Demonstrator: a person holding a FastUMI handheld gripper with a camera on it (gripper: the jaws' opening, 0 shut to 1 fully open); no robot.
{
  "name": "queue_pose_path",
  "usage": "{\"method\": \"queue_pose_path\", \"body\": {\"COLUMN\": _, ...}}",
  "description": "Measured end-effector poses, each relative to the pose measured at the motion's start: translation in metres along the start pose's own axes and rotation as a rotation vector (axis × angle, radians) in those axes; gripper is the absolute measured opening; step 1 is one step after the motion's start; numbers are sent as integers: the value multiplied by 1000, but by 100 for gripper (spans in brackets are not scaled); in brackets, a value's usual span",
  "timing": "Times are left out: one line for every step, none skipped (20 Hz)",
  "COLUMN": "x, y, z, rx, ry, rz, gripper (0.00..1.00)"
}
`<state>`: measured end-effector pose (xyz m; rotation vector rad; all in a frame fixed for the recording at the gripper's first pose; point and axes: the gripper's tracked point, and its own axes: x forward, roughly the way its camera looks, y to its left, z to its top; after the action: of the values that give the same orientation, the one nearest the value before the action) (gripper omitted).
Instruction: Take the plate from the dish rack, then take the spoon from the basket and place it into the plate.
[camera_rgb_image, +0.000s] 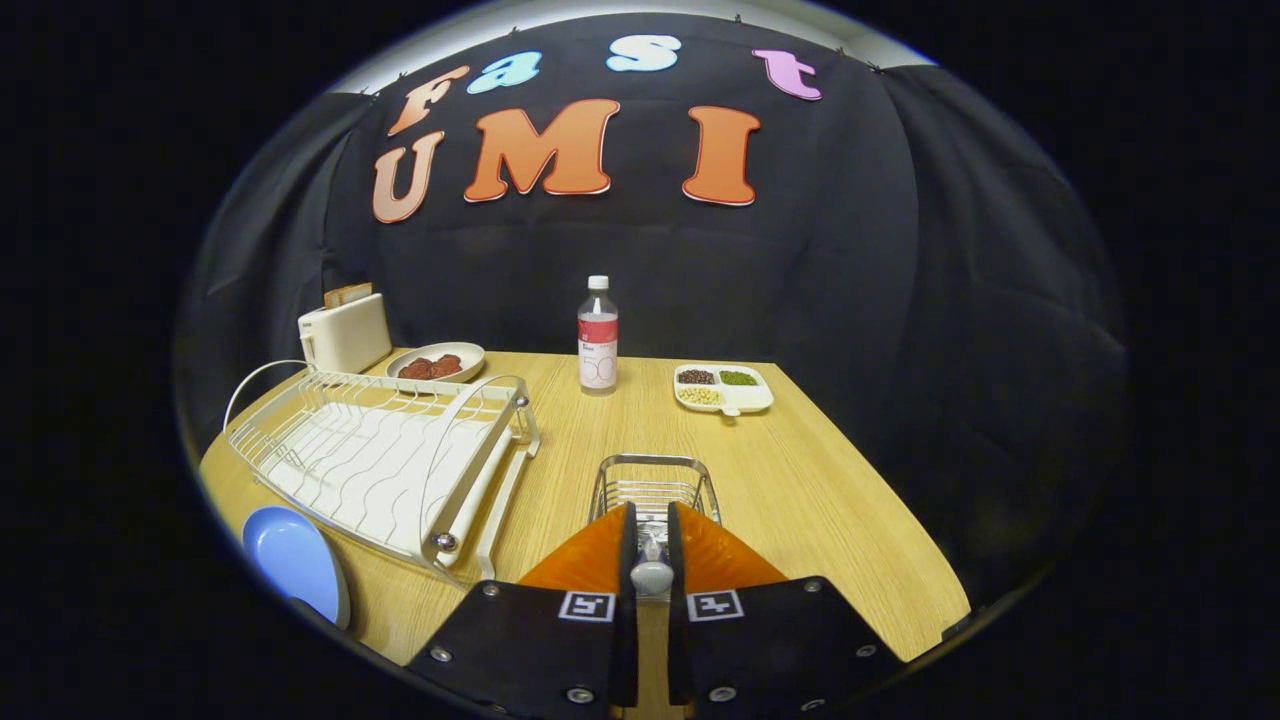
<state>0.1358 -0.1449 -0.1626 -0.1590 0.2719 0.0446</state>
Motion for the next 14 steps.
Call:
{"method": "queue_pose_path", "body": {"x": -2, "y": 0, "z": 3, "rx": 5, "ry": 0, "rz": 0, "gripper": 11}}
{"method": "queue_pose_path", "body": {"x": -6, "y": 0, "z": 6, "rx": 10, "ry": -7, "rz": -5, "gripper": 10}}
{"method": "queue_pose_path", "body": {"x": -10, "y": -1, "z": 12, "rx": 10, "ry": -14, "rz": -10, "gripper": 10}}
{"method": "queue_pose_path", "body": {"x": -13, "y": 0, "z": 16, "rx": 5, "ry": -20, "rz": -15, "gripper": 10}}
{"method": "queue_pose_path", "body": {"x": -19, "y": -1, "z": 22, "rx": 0, "ry": -32, "rz": -27, "gripper": 10}}
{"method": "queue_pose_path", "body": {"x": -24, "y": 1, "z": 27, "rx": -6, "ry": -39, "rz": -31, "gripper": 10}}
{"method": "queue_pose_path", "body": {"x": -30, "y": 2, "z": 33, "rx": -8, "ry": -45, "rz": -36, "gripper": 10}}
{"method": "queue_pose_path", "body": {"x": -37, "y": 4, "z": 40, "rx": -9, "ry": -53, "rz": -40, "gripper": 10}}
{"method": "queue_pose_path", "body": {"x": -43, "y": 7, "z": 48, "rx": -13, "ry": -64, "rz": -45, "gripper": 10}}
{"method": "queue_pose_path", "body": {"x": -49, "y": 10, "z": 55, "rx": -18, "ry": -80, "rz": -50, "gripper": 10}}
{"method": "queue_pose_path", "body": {"x": -55, "y": 13, "z": 60, "rx": -22, "ry": -87, "rz": -53, "gripper": 10}}
{"method": "queue_pose_path", "body": {"x": -64, "y": 19, "z": 66, "rx": -21, "ry": -93, "rz": -54, "gripper": 10}}
{"method": "queue_pose_path", "body": {"x": -70, "y": 25, "z": 71, "rx": -17, "ry": -99, "rz": -55, "gripper": 10}}
{"method": "queue_pose_path", "body": {"x": -77, "y": 30, "z": 75, "rx": -14, "ry": -102, "rz": -56, "gripper": 10}}
